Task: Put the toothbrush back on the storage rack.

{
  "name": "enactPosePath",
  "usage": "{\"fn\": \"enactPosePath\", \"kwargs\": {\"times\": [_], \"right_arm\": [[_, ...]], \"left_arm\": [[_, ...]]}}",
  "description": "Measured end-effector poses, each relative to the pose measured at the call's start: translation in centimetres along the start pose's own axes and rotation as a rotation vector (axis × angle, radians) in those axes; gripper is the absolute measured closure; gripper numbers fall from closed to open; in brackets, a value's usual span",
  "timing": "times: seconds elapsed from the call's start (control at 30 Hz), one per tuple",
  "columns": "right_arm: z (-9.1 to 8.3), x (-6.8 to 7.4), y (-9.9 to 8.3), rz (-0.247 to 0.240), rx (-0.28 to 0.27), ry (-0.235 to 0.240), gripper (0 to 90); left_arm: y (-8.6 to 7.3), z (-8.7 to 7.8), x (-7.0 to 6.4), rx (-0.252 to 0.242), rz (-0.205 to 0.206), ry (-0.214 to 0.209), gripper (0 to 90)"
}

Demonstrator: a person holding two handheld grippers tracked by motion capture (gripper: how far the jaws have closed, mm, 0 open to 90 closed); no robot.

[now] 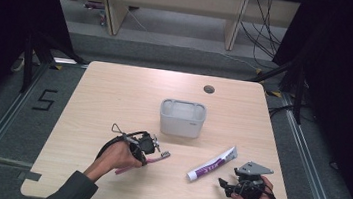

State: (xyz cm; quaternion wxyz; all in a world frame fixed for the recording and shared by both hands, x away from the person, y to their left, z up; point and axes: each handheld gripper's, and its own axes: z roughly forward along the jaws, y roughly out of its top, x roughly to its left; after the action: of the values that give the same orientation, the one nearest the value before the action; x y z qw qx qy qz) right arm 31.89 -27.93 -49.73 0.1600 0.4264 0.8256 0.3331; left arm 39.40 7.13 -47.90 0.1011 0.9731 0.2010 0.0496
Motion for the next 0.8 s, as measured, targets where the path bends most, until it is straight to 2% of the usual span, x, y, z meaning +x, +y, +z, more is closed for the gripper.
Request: {"fn": "enactPosePath", "kwargs": {"times": [0.07, 0.17, 0.2, 0.3, 0.4, 0.47, 0.53, 0.57, 0.7, 0.77, 0.8], "right_arm": [[0.0, -0.1, 0.0, -0.011, -0.011, -0.002, 29.2], [0.0, 0.0, 0.0, -0.002, -0.002, 0.001, 29.2], [0.1, -0.1, 0.0, -0.013, -0.016, -0.001, 29.2], [0.0, 0.0, 0.0, 0.002, -0.005, 0.003, 29.2], [0.0, -0.1, 0.0, -0.01, -0.017, -0.002, 29.2], [0.0, 0.1, 0.0, 0.015, 0.0, 0.005, 29.2], [0.0, -0.1, 0.1, -0.009, -0.015, -0.002, 29.2], [0.0, 0.1, 0.0, 0.016, -0.002, 0.006, 29.2], [0.1, -0.1, 0.0, -0.01, -0.015, -0.005, 29.2], [0.0, -0.3, 0.1, -0.02, -0.013, -0.004, 29.2], [0.0, -0.2, 0.1, 0.003, -0.009, -0.003, 29.2]], "left_arm": [[0.1, 0.0, -0.1, 0.006, 0.005, -0.004, 81.3], [0.3, 0.0, -0.1, 0.018, 0.012, 0.0, 81.8], [0.4, 0.0, -0.2, 0.024, 0.02, -0.002, 82.1], [0.3, 0.0, -0.2, 0.025, 0.024, -0.001, 82.2], [0.3, -0.1, -0.2, 0.018, 0.024, -0.001, 82.3], [0.2, -0.3, -0.1, 0.014, 0.025, 0.003, 82.3], [0.1, -0.5, -0.1, 0.012, 0.022, 0.001, 82.3], [0.1, -0.6, -0.1, 0.009, 0.025, 0.003, 82.3], [0.0, -1.2, 0.1, -0.029, 0.013, 0.009, 82.3], [-0.1, -1.8, 0.3, -0.081, 0.001, -0.009, 82.3], [-0.2, -2.1, 0.4, -0.098, -0.004, -0.017, 82.3]]}}
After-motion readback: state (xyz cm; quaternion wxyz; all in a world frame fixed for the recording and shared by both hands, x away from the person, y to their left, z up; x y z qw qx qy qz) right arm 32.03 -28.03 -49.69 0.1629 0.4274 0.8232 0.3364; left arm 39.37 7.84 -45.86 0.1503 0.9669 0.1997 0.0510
